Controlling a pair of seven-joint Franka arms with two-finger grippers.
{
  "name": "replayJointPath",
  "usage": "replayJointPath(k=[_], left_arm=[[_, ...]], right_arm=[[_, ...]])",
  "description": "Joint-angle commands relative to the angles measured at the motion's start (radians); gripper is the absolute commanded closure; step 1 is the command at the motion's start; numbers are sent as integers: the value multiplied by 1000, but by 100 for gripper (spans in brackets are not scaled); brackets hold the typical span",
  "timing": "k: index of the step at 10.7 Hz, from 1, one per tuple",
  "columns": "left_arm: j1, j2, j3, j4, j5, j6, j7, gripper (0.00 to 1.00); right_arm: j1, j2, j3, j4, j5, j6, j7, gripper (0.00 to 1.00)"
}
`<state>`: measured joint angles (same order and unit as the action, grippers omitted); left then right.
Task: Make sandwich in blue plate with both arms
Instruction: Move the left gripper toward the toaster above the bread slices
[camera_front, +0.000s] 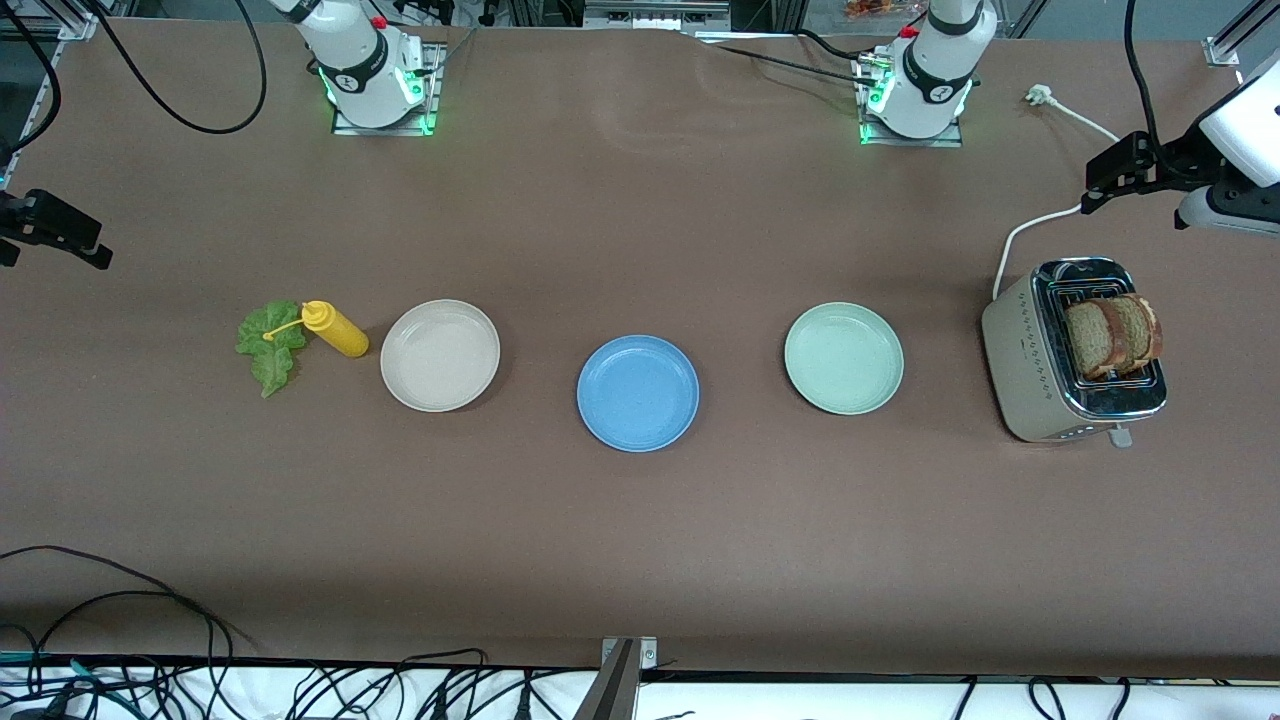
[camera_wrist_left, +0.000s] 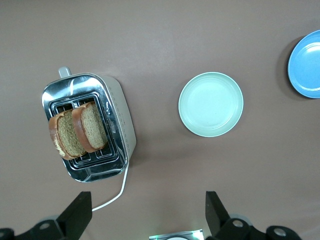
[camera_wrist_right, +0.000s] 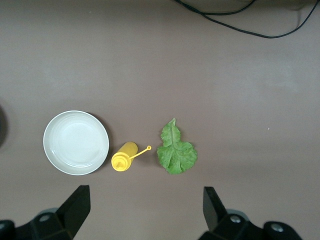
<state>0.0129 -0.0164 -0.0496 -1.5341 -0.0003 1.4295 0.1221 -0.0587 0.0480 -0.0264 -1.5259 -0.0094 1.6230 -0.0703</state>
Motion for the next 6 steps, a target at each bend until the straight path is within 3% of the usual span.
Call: replayJointPath(k=[1,6], left_arm=[[-4,-2,-3,-8,16,5,-3,0],[-34,10,37,5,0,6,1,0]], right_arm=[[-3,1,3,15,-8,-9,6,0],[-4,0,3,15,-9,-5,7,0]])
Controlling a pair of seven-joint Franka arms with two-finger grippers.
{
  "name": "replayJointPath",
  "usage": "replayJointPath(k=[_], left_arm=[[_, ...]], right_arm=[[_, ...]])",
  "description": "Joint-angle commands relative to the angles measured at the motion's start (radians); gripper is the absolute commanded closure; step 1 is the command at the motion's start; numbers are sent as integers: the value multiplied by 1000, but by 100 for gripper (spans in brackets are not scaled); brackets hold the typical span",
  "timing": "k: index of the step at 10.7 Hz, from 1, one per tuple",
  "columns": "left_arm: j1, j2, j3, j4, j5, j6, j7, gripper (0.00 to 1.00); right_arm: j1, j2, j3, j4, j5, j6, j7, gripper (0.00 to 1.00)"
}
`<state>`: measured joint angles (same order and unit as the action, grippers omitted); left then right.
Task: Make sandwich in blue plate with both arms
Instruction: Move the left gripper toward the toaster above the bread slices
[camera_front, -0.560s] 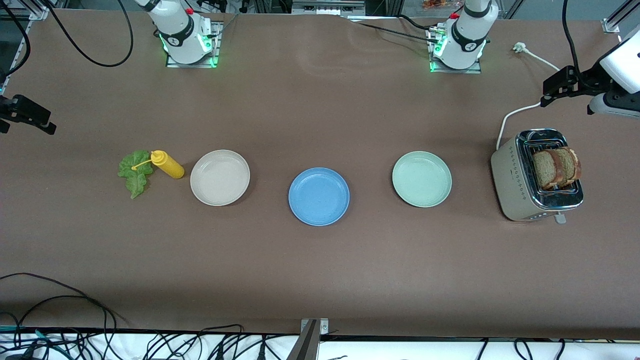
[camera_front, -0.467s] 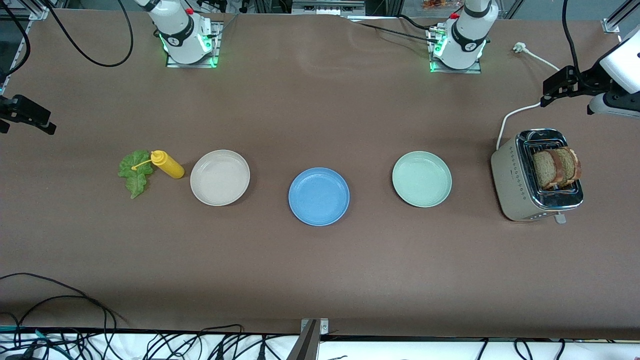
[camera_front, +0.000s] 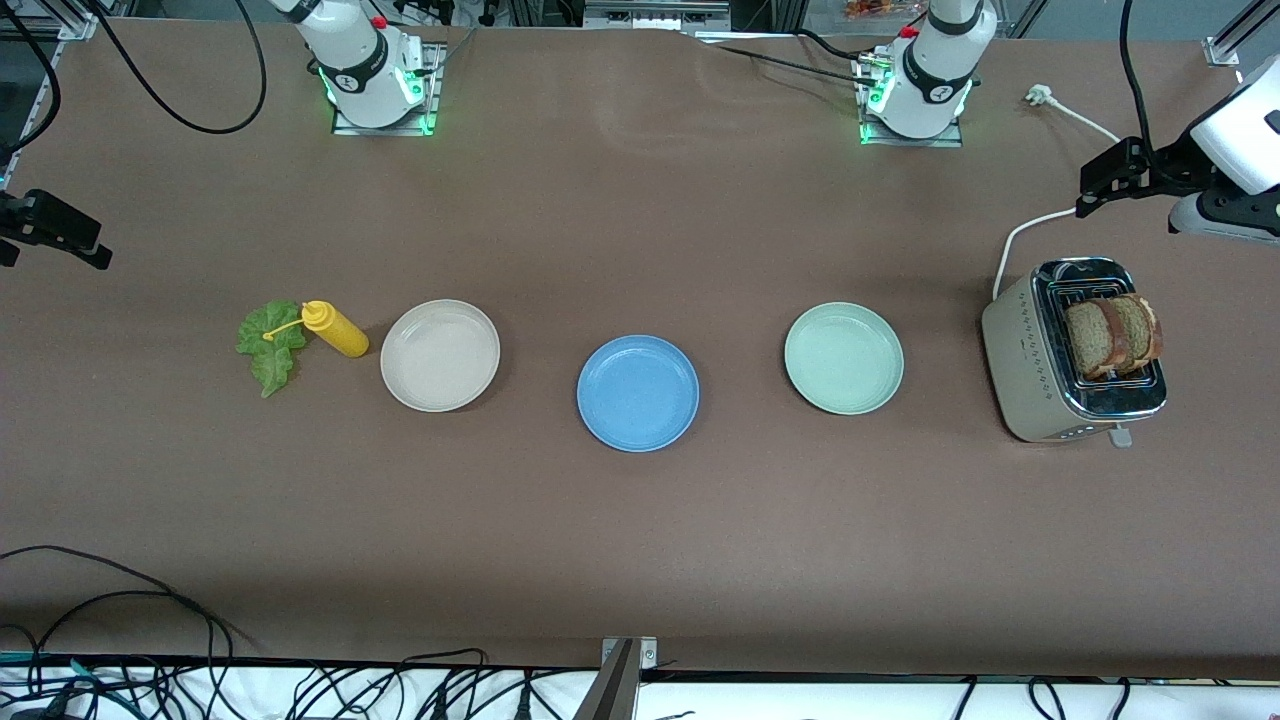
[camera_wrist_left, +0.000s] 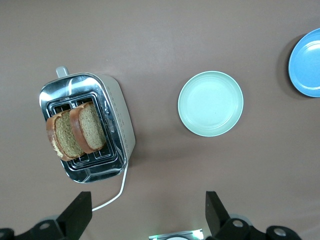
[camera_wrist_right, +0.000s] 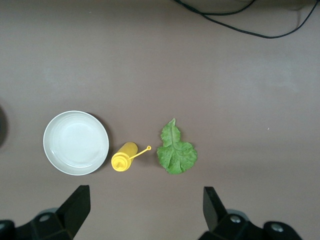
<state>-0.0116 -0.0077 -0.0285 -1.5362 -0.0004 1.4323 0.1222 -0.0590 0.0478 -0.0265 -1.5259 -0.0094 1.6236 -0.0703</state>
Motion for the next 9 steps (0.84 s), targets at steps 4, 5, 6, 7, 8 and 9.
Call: replayJointPath(k=[4,5,6,7,8,9], left_arm=[[-1,20,24,-10,0,23,13,0],[-1,26,27,-27,0,42,13,0],[-1,26,38,-57,0,74,14,0],[-1,25,51,-89,0,104,14,1],[-1,26,62,-114,2,135,26,1],[-1,26,76,-145,2,172,45,1]], right_arm=[[-5,-2,0,16,-8,-8,7,0],[-5,-2,2,16,-8,-5,10,0],[-5,-2,2,16,-9,-7,10,0],[-5,-2,0,16,-9,-4,10,0],[-5,0,0,16,-9,-2,10,0],[-5,0,0,16,-11,-2,10,0]])
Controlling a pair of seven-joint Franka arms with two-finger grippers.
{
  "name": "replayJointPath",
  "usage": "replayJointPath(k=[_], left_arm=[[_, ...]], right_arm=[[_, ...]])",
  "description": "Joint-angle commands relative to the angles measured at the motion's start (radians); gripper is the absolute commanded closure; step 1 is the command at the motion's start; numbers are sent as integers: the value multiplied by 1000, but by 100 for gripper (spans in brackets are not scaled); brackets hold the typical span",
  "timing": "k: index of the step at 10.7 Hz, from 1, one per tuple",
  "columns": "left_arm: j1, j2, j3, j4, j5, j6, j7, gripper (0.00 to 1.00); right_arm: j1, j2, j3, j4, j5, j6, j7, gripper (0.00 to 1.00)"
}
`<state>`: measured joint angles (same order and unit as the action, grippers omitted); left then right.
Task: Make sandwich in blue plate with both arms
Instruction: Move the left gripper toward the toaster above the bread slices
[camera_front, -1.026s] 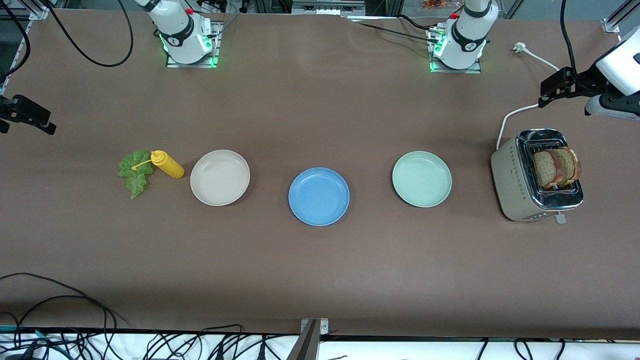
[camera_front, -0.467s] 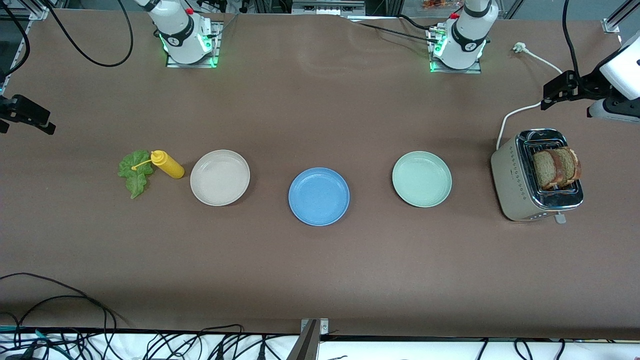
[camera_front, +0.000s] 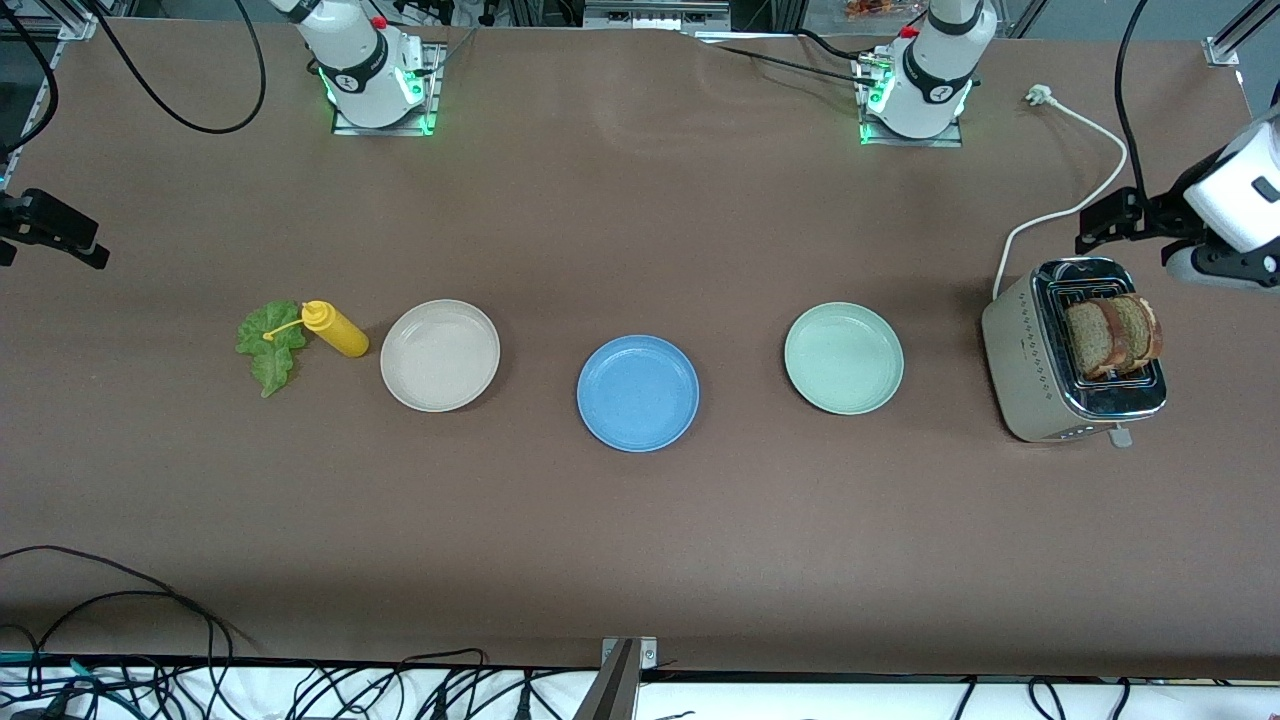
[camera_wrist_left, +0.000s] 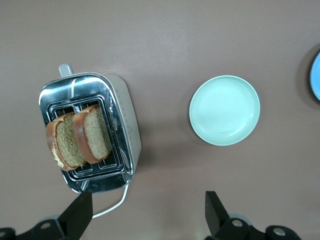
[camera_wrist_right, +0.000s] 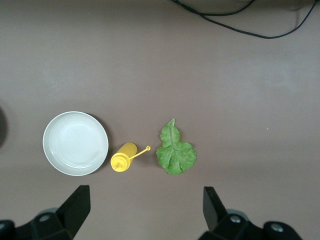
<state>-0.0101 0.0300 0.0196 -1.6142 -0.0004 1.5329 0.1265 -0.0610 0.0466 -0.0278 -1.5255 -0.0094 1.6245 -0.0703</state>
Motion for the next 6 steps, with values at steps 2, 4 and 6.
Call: replayJointPath(k=[2,4,6], left_arm=[[-2,-12,63,-123,2,134,74,1],[-1,-12,86,-173,2,194,78,2],[-1,-5,102,-219,3,248,90,2]], right_arm=[[-3,1,0,16,-11,-3,10,0],[-3,2,-11,16,-9,5,10,0],[-3,1,-11,16,-8,3,10,0]])
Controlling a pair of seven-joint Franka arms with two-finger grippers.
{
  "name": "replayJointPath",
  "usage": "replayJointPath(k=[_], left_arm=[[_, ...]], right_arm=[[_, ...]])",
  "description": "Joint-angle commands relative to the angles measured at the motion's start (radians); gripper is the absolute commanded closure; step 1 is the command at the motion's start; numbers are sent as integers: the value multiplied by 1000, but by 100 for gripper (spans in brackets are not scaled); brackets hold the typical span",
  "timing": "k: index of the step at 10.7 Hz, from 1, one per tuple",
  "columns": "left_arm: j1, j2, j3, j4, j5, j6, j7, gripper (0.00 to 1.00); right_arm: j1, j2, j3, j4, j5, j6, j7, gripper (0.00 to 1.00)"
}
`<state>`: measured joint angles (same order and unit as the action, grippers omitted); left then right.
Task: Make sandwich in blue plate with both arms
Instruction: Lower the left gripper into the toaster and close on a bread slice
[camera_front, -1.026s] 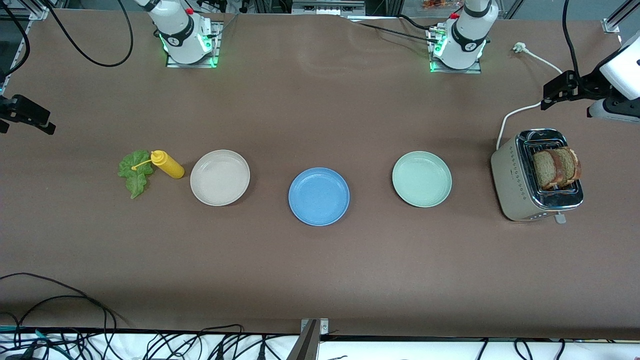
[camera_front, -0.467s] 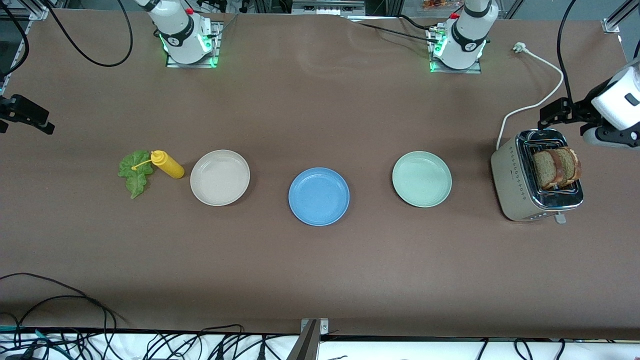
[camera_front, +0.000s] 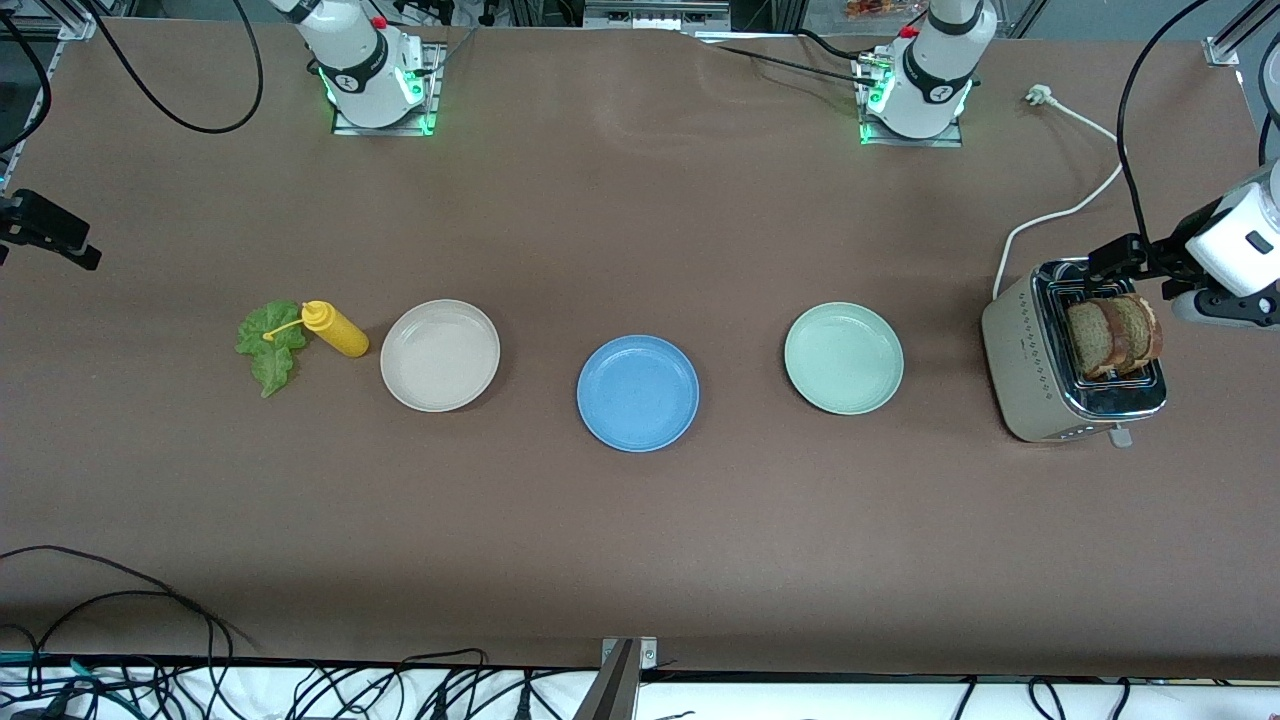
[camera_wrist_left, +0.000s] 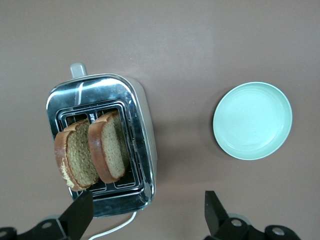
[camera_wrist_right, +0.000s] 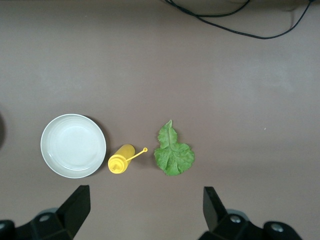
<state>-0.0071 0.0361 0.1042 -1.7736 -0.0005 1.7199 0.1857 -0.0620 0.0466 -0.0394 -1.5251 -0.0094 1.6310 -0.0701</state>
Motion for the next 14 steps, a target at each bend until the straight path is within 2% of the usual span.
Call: replayJointPath(k=[1,14], left_arm=[[-4,-4,23,-73,8,81,31,2],[16,120,66,-142,17,222,31,7]], right_arm=[[-2,1,1,16,-6,-3,10,0],[-4,7,-7,14,-12,-3,12,0]])
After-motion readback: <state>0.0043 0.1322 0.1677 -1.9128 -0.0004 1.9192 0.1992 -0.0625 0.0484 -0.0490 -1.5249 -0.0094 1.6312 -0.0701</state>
